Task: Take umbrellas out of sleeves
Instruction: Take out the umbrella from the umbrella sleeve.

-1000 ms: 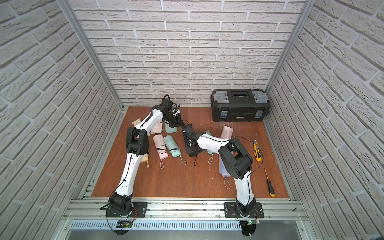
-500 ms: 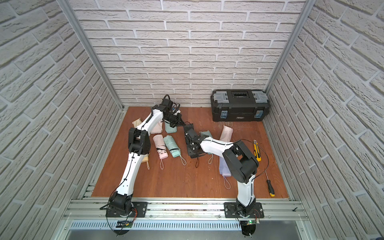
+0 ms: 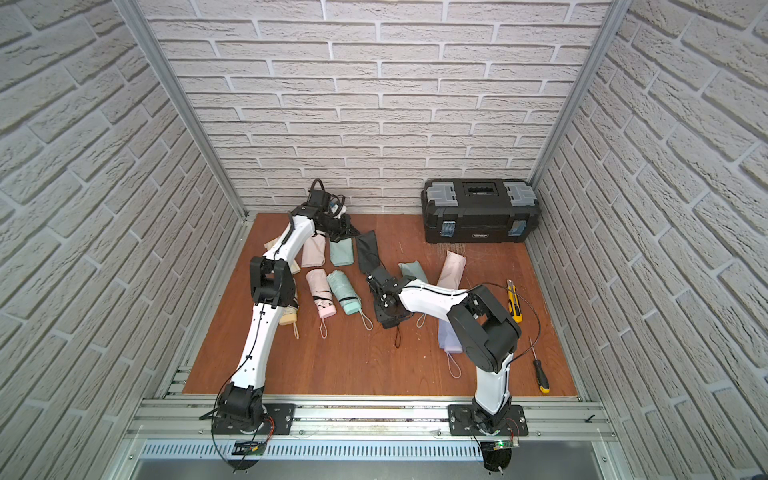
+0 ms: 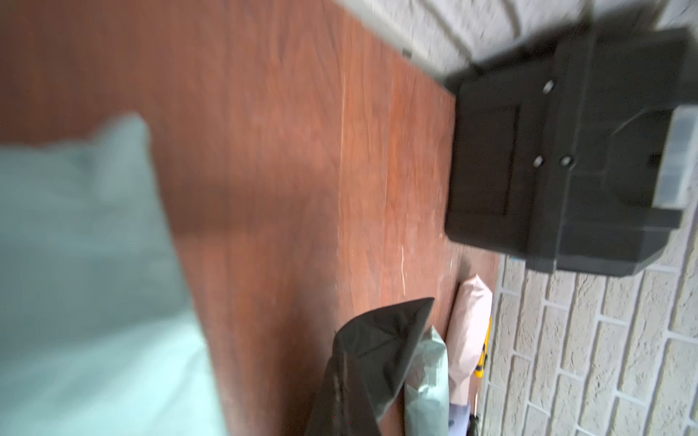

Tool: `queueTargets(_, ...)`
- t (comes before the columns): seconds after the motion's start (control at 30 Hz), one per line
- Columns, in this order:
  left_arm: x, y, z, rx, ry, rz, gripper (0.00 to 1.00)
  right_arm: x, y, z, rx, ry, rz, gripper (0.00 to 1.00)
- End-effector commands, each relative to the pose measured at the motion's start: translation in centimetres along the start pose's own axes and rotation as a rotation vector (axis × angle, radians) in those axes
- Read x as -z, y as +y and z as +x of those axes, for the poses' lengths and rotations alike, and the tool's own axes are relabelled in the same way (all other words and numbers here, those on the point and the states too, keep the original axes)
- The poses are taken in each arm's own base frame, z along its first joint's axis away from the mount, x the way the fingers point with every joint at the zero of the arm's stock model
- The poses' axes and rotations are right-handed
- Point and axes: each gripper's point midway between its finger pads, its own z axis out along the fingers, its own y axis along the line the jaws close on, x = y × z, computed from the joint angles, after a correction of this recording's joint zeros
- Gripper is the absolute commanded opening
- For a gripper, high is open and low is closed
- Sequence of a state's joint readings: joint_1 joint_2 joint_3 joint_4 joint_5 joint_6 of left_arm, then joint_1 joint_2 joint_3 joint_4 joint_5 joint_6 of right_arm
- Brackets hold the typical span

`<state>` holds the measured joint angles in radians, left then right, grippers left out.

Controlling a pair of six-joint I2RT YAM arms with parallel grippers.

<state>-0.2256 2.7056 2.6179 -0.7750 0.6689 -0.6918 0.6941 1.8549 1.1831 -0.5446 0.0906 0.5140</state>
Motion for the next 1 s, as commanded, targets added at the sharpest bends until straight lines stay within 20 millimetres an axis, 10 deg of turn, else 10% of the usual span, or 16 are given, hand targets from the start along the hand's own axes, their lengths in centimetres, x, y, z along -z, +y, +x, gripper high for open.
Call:
queueTargets(0.0, 0.1, -0.4, -1.6, -0.050, -0.060, 0.011, 0.00, 0.7, -0.4, 1.2, -0.007, 0.033, 0.013, 0.28)
queueTargets(0.63, -0.6, -0.5, -3.2, -0.074, -0.114, 0.045, 0.00, 0.4, 0.6, -0.5, -0.009, 0.015, 0.003, 0.28)
queueTargets(0.87, 1.3, -2.0, -3.9, -0.110, -0.148, 0.036, 0.58, 0.5, 1.8, -3.0, 0.001, -0.012, -0.009, 0.28)
queueTargets(0.97, 3.1, -2.7, -4.5, -0.128, -0.175, 0.016, 0.60, 0.5, 2.5, -4.3, 0.008, -0.027, -0.017, 0.28)
